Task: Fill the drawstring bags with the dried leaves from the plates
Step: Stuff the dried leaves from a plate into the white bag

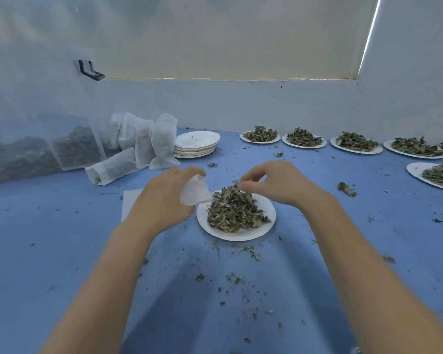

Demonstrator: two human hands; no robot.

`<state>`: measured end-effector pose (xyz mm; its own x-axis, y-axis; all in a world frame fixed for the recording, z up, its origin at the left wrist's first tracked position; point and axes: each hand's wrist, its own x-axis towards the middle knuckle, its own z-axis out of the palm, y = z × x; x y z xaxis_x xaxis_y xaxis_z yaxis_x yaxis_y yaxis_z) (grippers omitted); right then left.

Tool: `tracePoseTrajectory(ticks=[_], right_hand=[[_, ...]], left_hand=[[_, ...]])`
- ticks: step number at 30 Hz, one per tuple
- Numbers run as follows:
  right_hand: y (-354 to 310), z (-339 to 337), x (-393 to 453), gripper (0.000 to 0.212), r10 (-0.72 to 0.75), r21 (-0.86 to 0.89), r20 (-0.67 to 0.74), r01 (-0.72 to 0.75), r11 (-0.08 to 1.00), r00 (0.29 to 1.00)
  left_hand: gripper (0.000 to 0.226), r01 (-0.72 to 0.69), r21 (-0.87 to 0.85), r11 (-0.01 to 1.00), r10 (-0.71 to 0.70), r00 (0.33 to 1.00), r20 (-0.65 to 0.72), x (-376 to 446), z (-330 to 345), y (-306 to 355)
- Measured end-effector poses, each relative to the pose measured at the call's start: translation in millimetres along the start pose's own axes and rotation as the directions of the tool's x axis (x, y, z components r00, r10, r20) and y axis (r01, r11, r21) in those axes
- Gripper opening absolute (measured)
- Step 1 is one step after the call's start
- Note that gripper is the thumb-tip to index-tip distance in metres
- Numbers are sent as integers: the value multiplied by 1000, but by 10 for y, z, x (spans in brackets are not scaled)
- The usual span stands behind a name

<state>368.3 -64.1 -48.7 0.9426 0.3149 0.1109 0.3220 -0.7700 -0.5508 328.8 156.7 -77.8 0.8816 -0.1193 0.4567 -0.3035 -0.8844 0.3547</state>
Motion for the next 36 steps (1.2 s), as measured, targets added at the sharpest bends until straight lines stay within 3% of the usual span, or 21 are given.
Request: tracePoseTrajectory(ticks=[3, 7, 10, 15, 23, 29, 36], right_hand=[[41, 170, 69, 48, 16, -41, 105, -11, 999, 994], [47, 319, 187, 56, -17, -133, 115, 32, 991, 993], [46, 362, 233, 42, -59, -160, 79, 71, 985, 995], [88, 295, 255, 12, -117, -61, -32, 115, 991, 993], [-3, 149, 212, 8, -147, 137, -235, 183, 974, 961], [-109, 291, 189, 7, -148, 217, -298, 218, 952, 943], [-176, 368, 192, 13, -293, 59, -301, 325, 944, 907]], left_hand=[[63, 58, -8, 998, -58, 997, 45, 67, 95, -85], [64, 51, 2, 999, -51, 992, 115, 129, 253, -140], [62, 28, 39, 999, -34, 987, 157, 164, 318, -189], [61, -21, 89, 996, 8, 991, 137, 267, 317, -254], [65, 36, -9, 999, -35, 997, 69, 176, 378, -249], [67, 89, -117, 989, -88, 996, 9, 166, 425, -131], [66, 43, -166, 985, -52, 998, -48, 167, 472, -57]])
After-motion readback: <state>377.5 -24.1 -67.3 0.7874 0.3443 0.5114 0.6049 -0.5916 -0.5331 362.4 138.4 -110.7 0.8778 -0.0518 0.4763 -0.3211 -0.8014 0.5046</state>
